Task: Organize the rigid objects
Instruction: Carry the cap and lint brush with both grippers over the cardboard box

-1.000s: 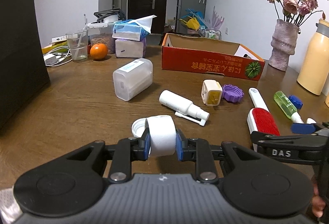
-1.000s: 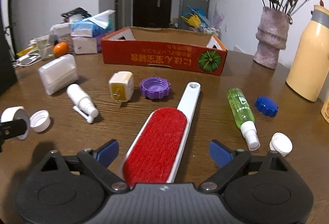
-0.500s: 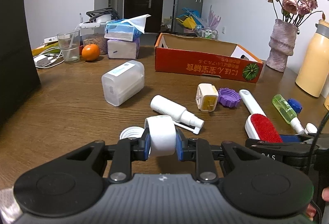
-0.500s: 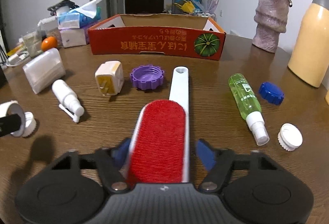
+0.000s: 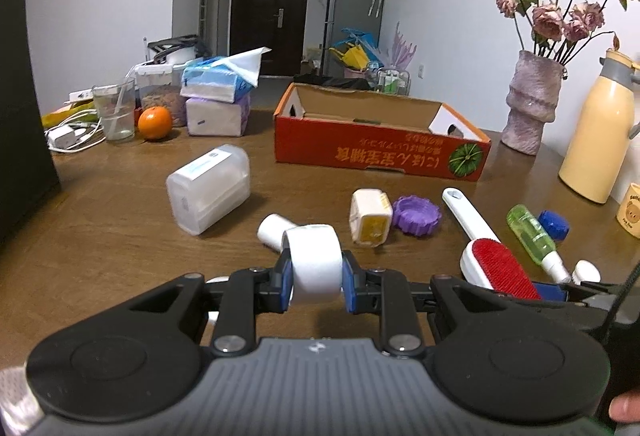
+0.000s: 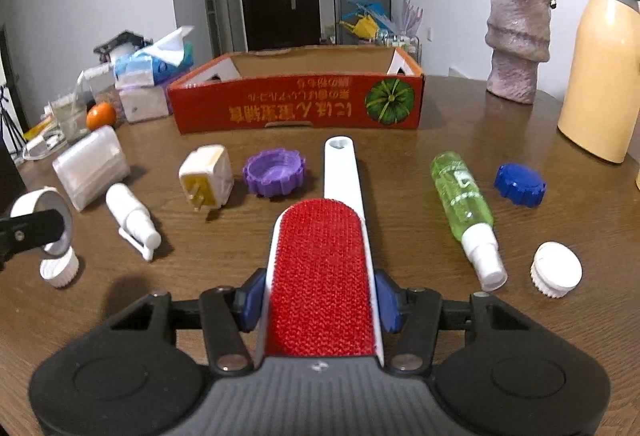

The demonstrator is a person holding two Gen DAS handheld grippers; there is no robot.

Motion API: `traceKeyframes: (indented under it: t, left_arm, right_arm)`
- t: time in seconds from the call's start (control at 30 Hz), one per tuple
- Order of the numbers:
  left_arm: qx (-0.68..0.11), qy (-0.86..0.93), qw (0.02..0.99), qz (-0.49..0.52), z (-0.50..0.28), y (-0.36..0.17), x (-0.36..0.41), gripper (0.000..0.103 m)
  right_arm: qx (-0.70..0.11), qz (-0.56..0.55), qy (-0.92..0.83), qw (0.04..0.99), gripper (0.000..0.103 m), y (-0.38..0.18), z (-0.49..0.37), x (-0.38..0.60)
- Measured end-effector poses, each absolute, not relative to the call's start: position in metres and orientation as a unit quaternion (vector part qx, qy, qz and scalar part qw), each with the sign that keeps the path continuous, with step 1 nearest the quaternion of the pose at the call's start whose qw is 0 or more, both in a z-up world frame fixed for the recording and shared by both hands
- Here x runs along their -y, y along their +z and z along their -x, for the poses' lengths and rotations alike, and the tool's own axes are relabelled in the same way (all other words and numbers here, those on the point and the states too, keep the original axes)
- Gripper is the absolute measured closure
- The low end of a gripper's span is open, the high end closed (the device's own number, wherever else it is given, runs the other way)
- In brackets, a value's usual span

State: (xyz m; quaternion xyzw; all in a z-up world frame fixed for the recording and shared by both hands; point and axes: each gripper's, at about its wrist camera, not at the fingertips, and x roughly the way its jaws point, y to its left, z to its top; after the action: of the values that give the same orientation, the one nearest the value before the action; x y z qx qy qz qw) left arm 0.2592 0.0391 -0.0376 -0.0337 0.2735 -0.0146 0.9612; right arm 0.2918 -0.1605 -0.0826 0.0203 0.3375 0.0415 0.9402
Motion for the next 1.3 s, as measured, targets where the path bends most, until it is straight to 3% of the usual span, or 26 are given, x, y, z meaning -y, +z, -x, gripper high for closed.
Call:
traceKeyframes:
  t: [0.8, 1.3]
  left_arm:
    - [-0.219, -0.022, 0.974, 0.057, -0.331, 0.025, 0.008, 0.078]
    - [-0.203, 0.011, 0.977, 0.068, -0.405, 0.037, 0.003, 0.078]
  right_arm:
    - [-0.202, -0.037, 0.044, 0.978, 0.048, -0.007, -0.326, 0.182]
    - [-0.168, -0.033, 0.054, 0.984, 0.048, 0.011, -0.389, 0.171]
